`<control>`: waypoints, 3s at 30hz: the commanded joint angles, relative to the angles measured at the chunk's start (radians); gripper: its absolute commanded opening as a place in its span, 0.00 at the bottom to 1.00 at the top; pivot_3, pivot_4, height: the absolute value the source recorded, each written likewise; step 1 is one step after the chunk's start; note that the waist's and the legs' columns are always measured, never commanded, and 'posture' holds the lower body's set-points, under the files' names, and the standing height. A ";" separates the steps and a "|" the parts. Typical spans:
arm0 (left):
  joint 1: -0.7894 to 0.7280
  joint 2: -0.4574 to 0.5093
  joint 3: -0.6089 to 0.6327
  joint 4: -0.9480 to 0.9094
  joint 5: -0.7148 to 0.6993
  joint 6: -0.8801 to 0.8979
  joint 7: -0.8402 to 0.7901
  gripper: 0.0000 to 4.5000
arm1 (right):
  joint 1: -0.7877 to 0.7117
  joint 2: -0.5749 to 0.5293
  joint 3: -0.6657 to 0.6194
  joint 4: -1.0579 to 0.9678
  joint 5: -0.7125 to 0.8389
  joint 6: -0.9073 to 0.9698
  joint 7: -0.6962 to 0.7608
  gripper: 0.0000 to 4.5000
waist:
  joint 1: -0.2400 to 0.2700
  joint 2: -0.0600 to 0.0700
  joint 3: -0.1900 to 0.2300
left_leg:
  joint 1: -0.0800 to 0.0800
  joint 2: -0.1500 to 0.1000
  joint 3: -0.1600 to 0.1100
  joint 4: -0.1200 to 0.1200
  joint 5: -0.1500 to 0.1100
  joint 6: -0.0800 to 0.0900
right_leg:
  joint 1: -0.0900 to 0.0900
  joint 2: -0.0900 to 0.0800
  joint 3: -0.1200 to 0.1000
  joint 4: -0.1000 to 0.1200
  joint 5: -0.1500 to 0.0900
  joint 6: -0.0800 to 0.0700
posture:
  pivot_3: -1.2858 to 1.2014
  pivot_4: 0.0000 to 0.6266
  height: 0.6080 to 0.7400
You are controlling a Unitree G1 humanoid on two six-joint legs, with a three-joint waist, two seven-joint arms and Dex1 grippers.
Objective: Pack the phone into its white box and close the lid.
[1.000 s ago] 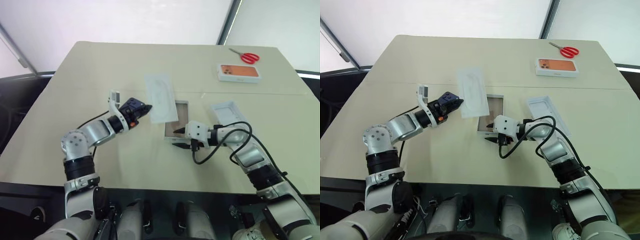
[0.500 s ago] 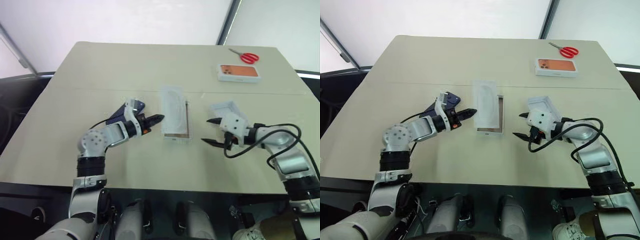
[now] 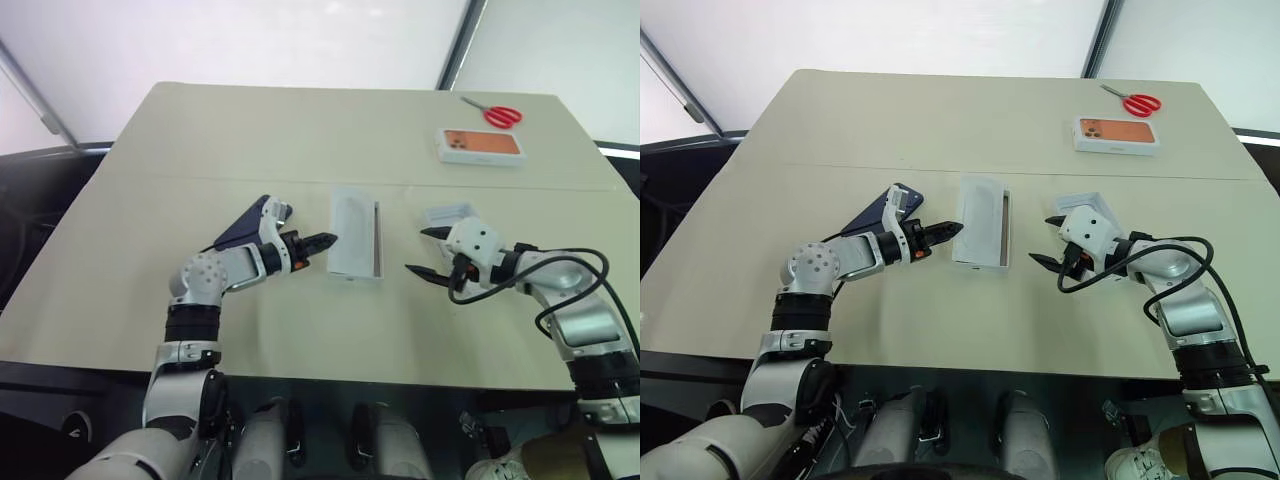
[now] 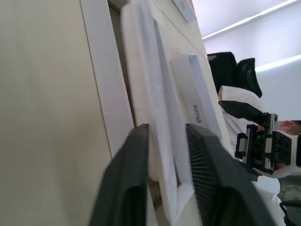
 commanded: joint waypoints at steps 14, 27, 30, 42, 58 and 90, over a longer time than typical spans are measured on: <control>-0.021 0.133 -0.064 -0.157 0.115 -0.095 -0.142 0.74 | -0.228 0.190 0.021 0.081 -0.029 0.053 -0.166 0.85 | -0.008 0.000 0.000 | 0.000 0.000 0.000 0.000 0.000 0.000 | 0.000 0.000 0.000 0.001 0.000 0.000 | 0.52 0.24 0.98; 0.088 0.191 -0.083 -0.241 0.275 -0.334 -0.159 0.75 | -0.481 0.359 0.252 0.572 -0.330 -0.203 -0.348 0.01 | -0.028 0.001 0.000 | 0.000 0.000 0.002 -0.001 0.001 -0.001 | -0.001 0.001 0.000 0.001 0.000 0.000 | 0.52 0.24 0.98; 0.099 0.186 -0.075 -0.261 0.273 -0.323 -0.147 0.75 | -0.503 0.388 0.271 0.630 -0.353 -0.242 -0.355 0.01 | -0.028 0.001 0.000 | 0.000 0.000 0.002 -0.001 0.001 -0.001 | -0.001 0.001 0.000 0.001 0.000 0.000 | 0.52 0.24 0.98; 0.104 0.167 -0.060 -0.271 0.274 -0.305 -0.117 0.75 | -0.436 0.376 0.300 0.560 -0.384 -0.245 -0.260 0.01 | -0.029 0.001 0.000 | 0.000 0.000 0.001 -0.001 0.001 -0.001 | -0.001 0.001 0.000 0.002 0.000 0.000 | 0.52 0.24 0.98; 0.081 0.157 -0.057 -0.249 0.272 -0.284 -0.104 0.75 | -0.306 0.333 0.313 0.256 -0.316 -0.045 -0.021 0.01 | -0.028 0.001 0.000 | 0.001 0.000 0.001 -0.001 0.001 -0.001 | -0.001 0.001 0.000 0.002 0.000 0.000 | 0.52 0.24 0.98; -0.144 0.517 -0.172 0.431 0.554 -0.503 -0.524 0.75 | -0.432 0.615 0.315 0.281 -0.303 0.065 -0.287 0.01 | -0.030 0.001 0.000 | -0.002 0.000 0.004 -0.002 -0.001 -0.005 | -0.005 0.001 0.000 0.004 0.000 0.000 | 0.52 0.24 0.98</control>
